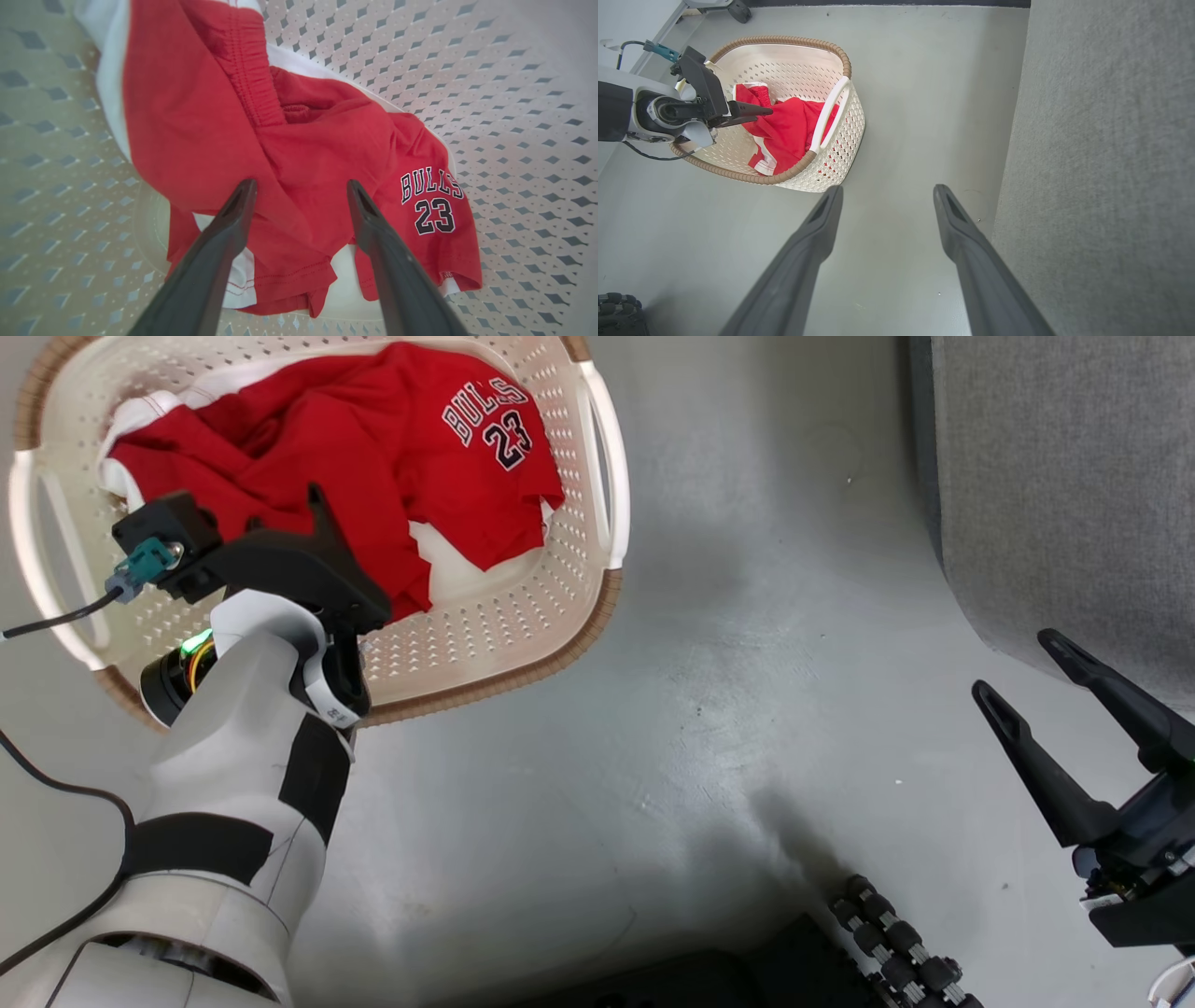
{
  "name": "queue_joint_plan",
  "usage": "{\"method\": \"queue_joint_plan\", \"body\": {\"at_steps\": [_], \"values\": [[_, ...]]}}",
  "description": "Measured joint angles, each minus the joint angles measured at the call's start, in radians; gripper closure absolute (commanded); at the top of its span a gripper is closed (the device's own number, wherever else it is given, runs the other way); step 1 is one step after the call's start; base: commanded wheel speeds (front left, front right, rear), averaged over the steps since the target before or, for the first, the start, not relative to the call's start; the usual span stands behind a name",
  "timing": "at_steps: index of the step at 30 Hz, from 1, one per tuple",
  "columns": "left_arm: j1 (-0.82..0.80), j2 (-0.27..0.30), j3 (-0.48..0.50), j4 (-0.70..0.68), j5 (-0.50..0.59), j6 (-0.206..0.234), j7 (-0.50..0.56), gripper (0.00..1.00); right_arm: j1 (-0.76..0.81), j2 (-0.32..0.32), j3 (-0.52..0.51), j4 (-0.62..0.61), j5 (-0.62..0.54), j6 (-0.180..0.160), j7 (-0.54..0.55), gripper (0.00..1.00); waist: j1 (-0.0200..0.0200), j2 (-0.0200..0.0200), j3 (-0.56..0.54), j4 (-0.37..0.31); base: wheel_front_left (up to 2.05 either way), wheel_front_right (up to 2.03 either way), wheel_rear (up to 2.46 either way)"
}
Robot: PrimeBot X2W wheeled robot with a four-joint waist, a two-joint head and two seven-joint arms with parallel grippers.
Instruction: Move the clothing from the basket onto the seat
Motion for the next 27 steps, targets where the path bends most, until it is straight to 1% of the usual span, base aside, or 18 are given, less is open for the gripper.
{"method": "queue_joint_plan", "body": {"at_steps": [4, 8, 18, 27], "values": [[-0.011, 0.0, -0.006, -0.002, -0.006, 0.0, 0.0, 0.0, -0.023, 0.0, 0.016, 0.007, 0.003, 0.0, 0.0, 0.0, 0.0, 0.0, 0.019, -0.013, 0.0, 0.0, 0.0], [-0.032, 0.0, -0.01, -0.002, -0.036, 0.0, 0.0, 0.0, -0.039, 0.002, 0.028, 0.014, 0.018, 0.0, 0.0, 0.0, -0.0001, 0.0, 0.035, -0.028, 0.0, 0.0, 0.0], [-0.093, 0.001, -0.015, -0.002, -0.036, 0.0, 0.0, 0.0, -0.058, 0.009, 0.051, 0.044, 0.058, 0.0, 0.0, 0.0, -0.0001, -0.0002, 0.084, -0.065, 0.0, 0.0, 0.0], [-0.094, 0.002, -0.008, -0.004, -0.024, 0.0, 0.0, 0.0, -0.07, 0.011, 0.052, 0.074, 0.08, 0.0, 0.0, 0.0, 0.0, -0.0001, 0.122, -0.085, 0.0, 0.0, 0.0]]}}
